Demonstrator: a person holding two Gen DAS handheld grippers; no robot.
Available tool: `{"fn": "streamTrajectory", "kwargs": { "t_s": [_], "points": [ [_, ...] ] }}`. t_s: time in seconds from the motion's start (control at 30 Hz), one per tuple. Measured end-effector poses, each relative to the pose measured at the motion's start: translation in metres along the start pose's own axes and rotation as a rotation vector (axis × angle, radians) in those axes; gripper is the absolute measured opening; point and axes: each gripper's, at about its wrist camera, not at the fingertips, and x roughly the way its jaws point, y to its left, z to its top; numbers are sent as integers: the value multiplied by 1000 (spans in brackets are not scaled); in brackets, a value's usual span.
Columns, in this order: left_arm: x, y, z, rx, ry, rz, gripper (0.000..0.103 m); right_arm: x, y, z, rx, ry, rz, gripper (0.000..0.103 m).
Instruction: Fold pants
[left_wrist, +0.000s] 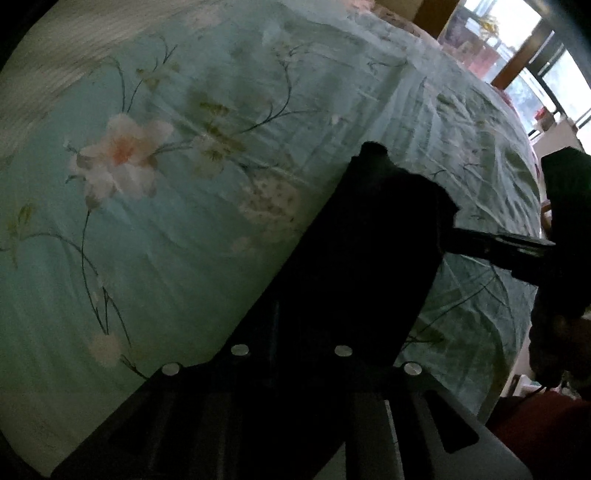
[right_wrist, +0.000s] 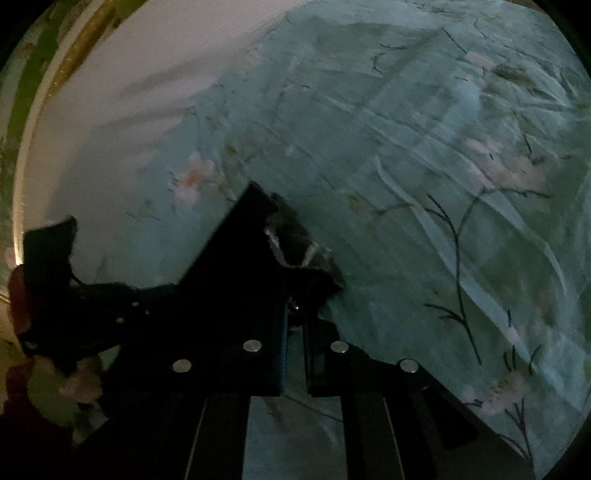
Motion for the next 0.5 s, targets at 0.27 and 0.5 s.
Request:
{"fn": "streamTrajectory", "kwargs": {
  "t_s": [0.27, 0.5],
  "points": [
    [9, 3, 29, -32, 0, -55, 37, -16, -10, -11, 27, -49, 3, 51],
    [39, -9, 60, -16, 62, -97, 38, 14, -11, -11, 57, -24, 98, 51]
  ]
}}
